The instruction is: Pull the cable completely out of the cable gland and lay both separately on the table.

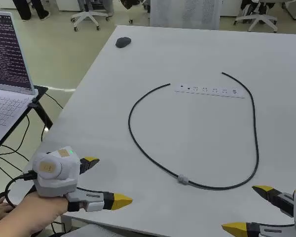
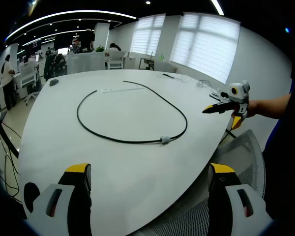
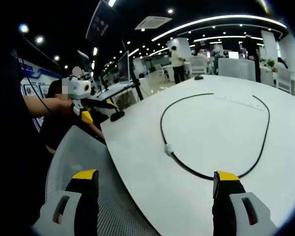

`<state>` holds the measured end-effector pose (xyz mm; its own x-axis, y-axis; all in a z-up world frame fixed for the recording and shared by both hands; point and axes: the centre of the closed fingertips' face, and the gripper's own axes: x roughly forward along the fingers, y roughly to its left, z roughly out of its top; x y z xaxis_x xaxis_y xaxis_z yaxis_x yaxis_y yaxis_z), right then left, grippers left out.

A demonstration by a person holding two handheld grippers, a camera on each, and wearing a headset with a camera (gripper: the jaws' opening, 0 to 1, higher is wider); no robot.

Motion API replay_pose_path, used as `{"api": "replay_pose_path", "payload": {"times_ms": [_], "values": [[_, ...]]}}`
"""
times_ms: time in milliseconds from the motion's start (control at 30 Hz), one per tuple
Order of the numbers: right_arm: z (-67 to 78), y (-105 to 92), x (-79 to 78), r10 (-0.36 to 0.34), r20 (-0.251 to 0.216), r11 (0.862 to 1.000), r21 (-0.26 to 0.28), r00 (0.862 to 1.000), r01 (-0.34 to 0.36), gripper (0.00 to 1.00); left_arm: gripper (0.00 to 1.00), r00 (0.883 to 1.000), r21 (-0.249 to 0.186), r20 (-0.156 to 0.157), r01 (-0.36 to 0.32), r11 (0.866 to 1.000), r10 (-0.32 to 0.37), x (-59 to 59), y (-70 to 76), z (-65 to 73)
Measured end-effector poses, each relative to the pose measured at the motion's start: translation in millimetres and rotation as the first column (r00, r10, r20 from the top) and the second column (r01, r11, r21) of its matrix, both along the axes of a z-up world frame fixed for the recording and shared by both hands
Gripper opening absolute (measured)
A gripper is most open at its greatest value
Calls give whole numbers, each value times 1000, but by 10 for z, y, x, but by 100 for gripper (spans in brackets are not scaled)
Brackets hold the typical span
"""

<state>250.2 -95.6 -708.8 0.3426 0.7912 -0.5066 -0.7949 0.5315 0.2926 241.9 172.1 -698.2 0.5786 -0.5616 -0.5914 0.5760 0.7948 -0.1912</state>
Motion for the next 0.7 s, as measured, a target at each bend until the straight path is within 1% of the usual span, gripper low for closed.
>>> {"api": "replay_pose_path", "payload": {"times_ms": [133,267,333,467,567,667,700], "values": [[-14,11,12,4,-4,1000,0,1000,-4,97,99,1000,-15,3,-13,1000,13,41,-14,10],[-19,12,15,2,-7,1000,0,1000,-2,97,99,1000,-22,2,-9,1000,9,50,-38,8],[-19,11,20,3,-7,1000,3,1000,-3,98,99,1000,-16,-2,-7,1000,7,50,-29,-9],[-26,12,48,0,-8,1000,9,1000,0,98,99,1000,-26,-5,-15,1000,14,51,-17,1],[-11,39,73,2,-4,1000,13,1000,-2,98,99,1000,-23,-8,-15,1000,14,46,8,-9],[-28,87,110,7,1,1000,4,1000,-7,99,99,1000,-24,-10,-14,1000,14,47,1,-14],[-45,103,122,12,3,1000,-11,1000,-12,99,99,1000,-25,-12,-12,1000,12,47,0,-26]]}}
